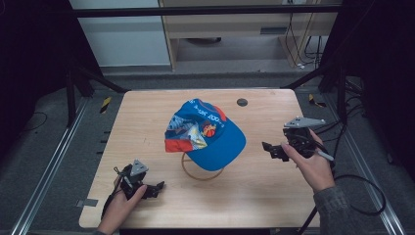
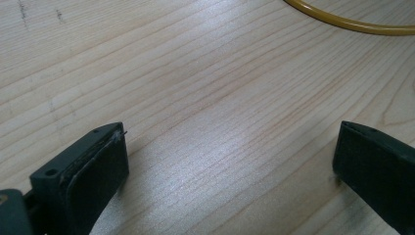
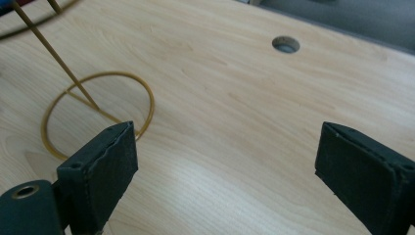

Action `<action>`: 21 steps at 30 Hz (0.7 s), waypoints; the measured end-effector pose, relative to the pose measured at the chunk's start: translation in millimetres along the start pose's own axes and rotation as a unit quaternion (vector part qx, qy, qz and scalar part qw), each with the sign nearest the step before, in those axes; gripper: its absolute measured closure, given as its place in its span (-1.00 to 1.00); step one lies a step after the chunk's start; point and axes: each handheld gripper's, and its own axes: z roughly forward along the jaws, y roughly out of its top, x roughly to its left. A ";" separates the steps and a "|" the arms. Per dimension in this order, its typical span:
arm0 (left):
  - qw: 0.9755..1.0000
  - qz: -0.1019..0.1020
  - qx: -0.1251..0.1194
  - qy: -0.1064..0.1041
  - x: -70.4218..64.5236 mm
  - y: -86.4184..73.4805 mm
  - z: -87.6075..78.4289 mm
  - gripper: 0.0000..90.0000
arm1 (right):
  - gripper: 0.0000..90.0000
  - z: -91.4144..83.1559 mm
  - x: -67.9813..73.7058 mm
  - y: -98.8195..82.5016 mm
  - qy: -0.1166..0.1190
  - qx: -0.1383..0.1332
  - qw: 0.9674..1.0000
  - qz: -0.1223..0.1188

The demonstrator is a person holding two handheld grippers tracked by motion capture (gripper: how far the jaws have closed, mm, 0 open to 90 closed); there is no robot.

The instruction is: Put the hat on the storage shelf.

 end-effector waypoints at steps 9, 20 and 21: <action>1.000 0.000 0.000 0.000 -0.1 0.0 0.0 -1.00 | -0.80 16.7 -3.3 -25.1 -0.001 0.008 1.000 0.012; 1.000 0.000 0.000 0.000 -0.1 0.0 0.0 -1.00 | -0.79 34.3 -7.9 -47.8 -0.007 0.022 0.999 0.031; 1.000 0.000 0.000 0.000 -0.1 0.0 0.0 -1.00 | -0.78 35.5 -8.5 -50.0 -0.008 0.023 0.999 0.032</action>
